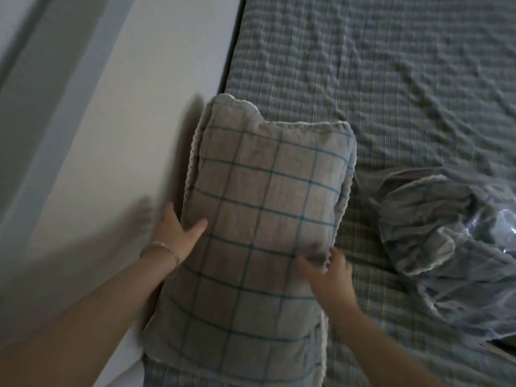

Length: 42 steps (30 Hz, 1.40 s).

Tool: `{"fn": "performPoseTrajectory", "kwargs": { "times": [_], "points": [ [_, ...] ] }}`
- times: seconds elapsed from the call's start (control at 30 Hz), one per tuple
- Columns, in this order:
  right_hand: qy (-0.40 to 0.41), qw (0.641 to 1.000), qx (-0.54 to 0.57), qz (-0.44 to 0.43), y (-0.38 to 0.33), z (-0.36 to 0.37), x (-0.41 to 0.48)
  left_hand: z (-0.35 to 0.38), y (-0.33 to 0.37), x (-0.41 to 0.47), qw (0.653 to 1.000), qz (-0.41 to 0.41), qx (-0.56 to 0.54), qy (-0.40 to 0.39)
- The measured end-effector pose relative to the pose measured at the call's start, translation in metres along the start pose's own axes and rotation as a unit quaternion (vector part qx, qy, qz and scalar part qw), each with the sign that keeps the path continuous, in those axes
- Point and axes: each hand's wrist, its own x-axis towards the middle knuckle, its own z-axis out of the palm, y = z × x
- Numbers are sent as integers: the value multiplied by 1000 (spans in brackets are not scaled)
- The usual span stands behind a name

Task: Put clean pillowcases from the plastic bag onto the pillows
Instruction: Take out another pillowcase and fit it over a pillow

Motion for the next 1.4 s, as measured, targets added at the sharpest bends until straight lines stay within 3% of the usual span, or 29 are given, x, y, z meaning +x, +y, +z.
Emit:
{"fn": "performPoseTrajectory", "kwargs": {
  "times": [0.1, 0.2, 0.3, 0.4, 0.47, 0.57, 0.63, 0.67, 0.7, 0.77, 0.83, 1.1, 1.2, 1.4],
  "points": [
    [25, 993, 111, -22, -42, -12, 46, 3, 24, 48, 995, -42, -92, -24],
    [29, 978, 204, 39, -66, -7, 80, 26, 29, 77, 983, -33, -170, -52],
    [42, 974, 220, 34, -81, 4, 88, 53, 36, 80, 975, 23, -212, 61],
    [86, 972, 203, -86, -92, 5, 61, 44, 41, 73, 930, 103, -295, 191],
    [84, 963, 183, -179, -100, 7, 38, 26, 40, 76, 914, 126, -306, 235],
    [124, 970, 27, -207, -110, 15, 49, 15, 44, 105, 944, 130, -248, 173],
    [164, 961, -176, -138, -114, 17, 69, 20, 54, 108, 975, 110, -133, 140],
    [191, 946, -239, -111, -114, 18, 72, 27, 58, 99, 976, 143, -72, 146],
    [216, 930, -271, -122, -115, 19, 75, 35, 63, 90, 966, 208, -18, 154],
    [213, 896, -315, -228, -121, 33, 77, 53, 72, 75, 934, 322, 105, 116],
    [158, 862, -364, -316, -127, 52, 90, 69, 80, 88, 913, 347, 199, 85],
    [138, 846, -415, -304, -160, 74, 176, 81, 119, 174, 906, 314, 273, 79],
    [165, 862, -372, -303, -123, 90, 145, 81, 92, 148, 906, 316, 279, 41],
    [195, 888, -307, -280, -22, 109, 40, 88, -12, 26, 904, 339, 248, 77]
  ]
}}
